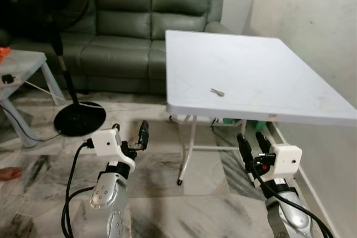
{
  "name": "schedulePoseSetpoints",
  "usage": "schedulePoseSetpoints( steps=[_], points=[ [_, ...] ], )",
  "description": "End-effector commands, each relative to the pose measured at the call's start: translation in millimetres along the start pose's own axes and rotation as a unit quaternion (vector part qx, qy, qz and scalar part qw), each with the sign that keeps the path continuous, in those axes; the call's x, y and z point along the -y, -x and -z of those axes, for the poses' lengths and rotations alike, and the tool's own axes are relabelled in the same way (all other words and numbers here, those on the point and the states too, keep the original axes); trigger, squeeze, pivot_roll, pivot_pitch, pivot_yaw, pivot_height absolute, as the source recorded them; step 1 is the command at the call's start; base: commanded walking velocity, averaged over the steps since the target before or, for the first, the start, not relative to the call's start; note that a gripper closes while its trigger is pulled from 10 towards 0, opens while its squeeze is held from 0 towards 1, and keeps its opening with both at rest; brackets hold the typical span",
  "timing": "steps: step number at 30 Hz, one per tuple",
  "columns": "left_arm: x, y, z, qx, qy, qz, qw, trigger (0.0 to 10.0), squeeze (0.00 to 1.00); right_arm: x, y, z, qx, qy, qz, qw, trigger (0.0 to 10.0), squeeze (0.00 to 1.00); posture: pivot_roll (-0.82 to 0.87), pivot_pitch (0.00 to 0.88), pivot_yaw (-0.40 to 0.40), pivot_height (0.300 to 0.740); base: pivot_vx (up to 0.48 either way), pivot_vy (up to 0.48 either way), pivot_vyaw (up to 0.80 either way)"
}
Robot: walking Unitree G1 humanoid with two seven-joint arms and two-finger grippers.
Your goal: Hang keys on a hook
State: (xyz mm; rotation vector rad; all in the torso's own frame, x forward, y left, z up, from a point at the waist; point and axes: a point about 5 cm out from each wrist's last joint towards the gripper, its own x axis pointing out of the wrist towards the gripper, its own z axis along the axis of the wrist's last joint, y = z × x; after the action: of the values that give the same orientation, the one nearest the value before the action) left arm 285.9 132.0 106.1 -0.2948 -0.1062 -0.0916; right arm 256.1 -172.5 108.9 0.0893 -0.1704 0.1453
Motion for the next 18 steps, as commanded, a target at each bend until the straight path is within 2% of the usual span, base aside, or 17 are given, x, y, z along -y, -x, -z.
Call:
schedulePoseSetpoints(
  steps=[1, 15, 18],
  points=[
    [10.1, -1.4, 4.9, -0.016, 0.007, 0.012, 1.000, 10.0, 0.00, 8.4, 2.1, -2.3, 0.001, 0.006, 0.011, 1.000, 10.0, 0.00, 0.00, 0.037, -0.071, 0.740, 0.000, 0.000, 0.00],
    [9.8, -0.6, 8.2, -0.034, 0.003, 0.018, 0.999, 10.0, 0.00, 8.9, 3.5, -1.5, -0.006, 0.017, -0.010, 1.000, 10.0, 0.00, 0.00, 0.043, -0.067, 0.740, 0.000, 0.000, 0.00],
    [10.0, -0.3, 7.4, -0.033, 0.004, 0.022, 0.999, 10.0, 0.00, 9.6, 3.4, -1.5, -0.007, 0.017, -0.012, 1.000, 10.0, 0.00, 0.00, 0.043, -0.067, 0.740, 0.301, 0.000, 0.00]
  ],
)
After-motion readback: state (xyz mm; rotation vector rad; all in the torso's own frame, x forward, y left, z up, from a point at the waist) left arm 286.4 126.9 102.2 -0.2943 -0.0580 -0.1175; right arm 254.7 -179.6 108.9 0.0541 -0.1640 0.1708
